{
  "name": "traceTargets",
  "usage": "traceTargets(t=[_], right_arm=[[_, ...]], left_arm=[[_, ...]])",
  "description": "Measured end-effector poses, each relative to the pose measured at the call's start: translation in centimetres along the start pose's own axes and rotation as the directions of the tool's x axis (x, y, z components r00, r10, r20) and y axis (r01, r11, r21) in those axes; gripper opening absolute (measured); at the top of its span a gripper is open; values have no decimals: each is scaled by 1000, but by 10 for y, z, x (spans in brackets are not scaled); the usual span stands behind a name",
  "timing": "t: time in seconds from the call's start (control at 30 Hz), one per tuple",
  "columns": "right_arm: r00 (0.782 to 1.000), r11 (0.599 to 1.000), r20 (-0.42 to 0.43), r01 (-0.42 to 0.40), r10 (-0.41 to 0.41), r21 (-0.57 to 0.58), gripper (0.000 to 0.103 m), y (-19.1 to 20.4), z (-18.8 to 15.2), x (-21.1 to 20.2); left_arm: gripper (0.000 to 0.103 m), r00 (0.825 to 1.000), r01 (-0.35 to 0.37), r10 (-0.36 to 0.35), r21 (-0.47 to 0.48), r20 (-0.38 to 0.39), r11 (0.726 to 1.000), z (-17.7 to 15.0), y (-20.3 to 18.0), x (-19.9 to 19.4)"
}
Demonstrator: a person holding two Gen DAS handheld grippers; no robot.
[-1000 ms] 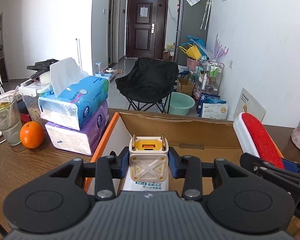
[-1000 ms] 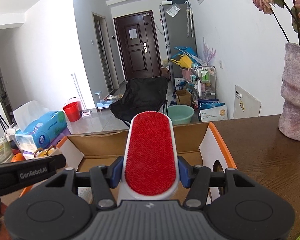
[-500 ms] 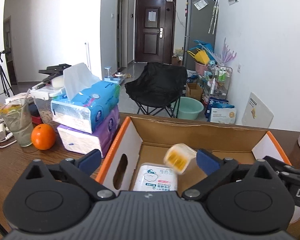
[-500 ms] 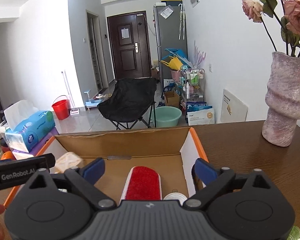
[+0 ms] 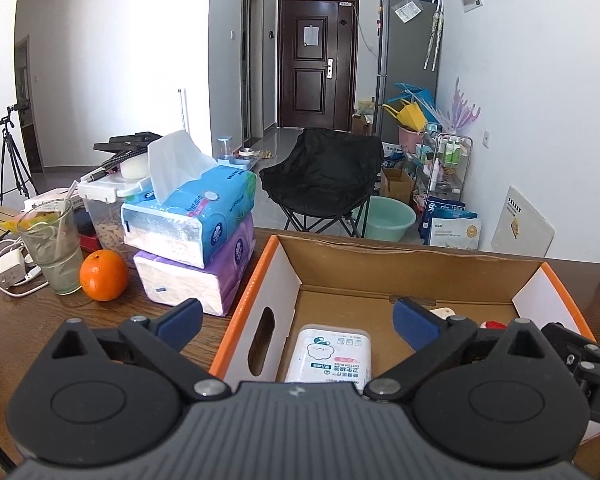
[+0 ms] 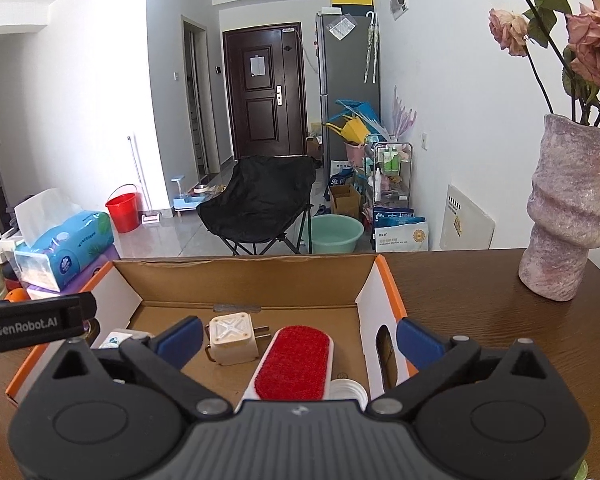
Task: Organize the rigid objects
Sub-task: 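Release the adapter into the red box with the left tool while the right releases the lint brush, then withdraw both tools from the red box back over the table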
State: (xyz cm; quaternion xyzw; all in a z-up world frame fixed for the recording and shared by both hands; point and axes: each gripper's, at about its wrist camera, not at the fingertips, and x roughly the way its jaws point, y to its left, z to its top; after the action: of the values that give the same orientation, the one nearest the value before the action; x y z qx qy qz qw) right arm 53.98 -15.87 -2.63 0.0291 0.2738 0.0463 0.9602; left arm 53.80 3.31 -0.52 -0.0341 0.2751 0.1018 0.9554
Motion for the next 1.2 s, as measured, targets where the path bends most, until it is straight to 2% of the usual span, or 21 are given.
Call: traceTargets(t=[0.7,1.2], right_arm=[[996,1000,86,26,-26,-3,103,-11,-24,-72],[995,998,81,61,-60,-3,103,-17,-51,-120]], left_arm=[[103,999,15,-15,8,43,1000,-21,18,-62],[103,999,29,-30,17,41,999,-49,31,-110]])
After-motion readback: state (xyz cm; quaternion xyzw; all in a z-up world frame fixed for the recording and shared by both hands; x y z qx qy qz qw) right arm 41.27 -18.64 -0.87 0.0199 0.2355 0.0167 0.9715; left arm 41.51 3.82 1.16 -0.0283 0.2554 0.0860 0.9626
